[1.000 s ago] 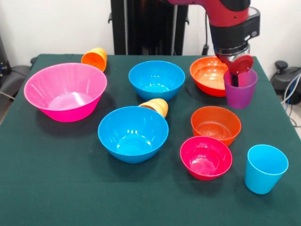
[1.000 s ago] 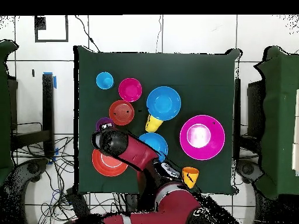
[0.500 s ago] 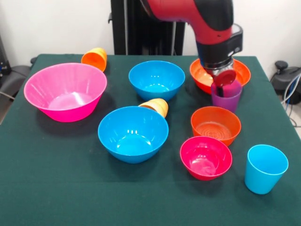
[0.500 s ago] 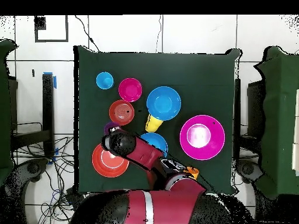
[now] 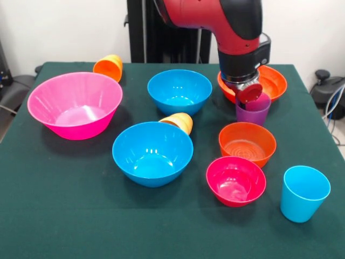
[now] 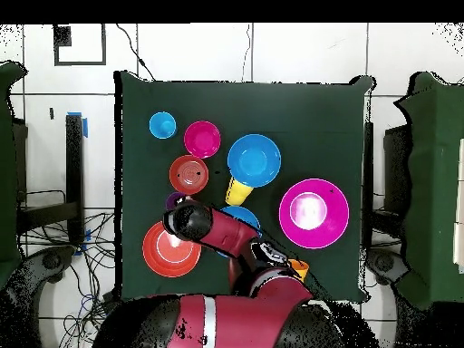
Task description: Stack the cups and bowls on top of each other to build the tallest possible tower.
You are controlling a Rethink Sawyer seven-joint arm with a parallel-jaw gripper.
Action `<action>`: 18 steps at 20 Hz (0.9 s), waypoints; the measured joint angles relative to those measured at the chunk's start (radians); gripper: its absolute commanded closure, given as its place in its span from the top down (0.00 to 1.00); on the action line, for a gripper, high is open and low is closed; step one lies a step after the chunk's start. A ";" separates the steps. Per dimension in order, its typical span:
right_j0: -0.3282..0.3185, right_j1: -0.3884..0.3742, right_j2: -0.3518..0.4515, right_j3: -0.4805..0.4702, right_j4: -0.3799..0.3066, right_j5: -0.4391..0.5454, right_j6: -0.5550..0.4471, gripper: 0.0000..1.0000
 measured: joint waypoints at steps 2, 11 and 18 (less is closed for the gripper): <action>-0.002 0.001 0.000 -0.002 -0.008 0.000 0.000 0.00; 0.025 -0.028 -0.040 -0.004 -0.020 0.046 0.000 0.00; 0.103 -0.103 -0.138 -0.023 -0.021 0.232 0.000 0.00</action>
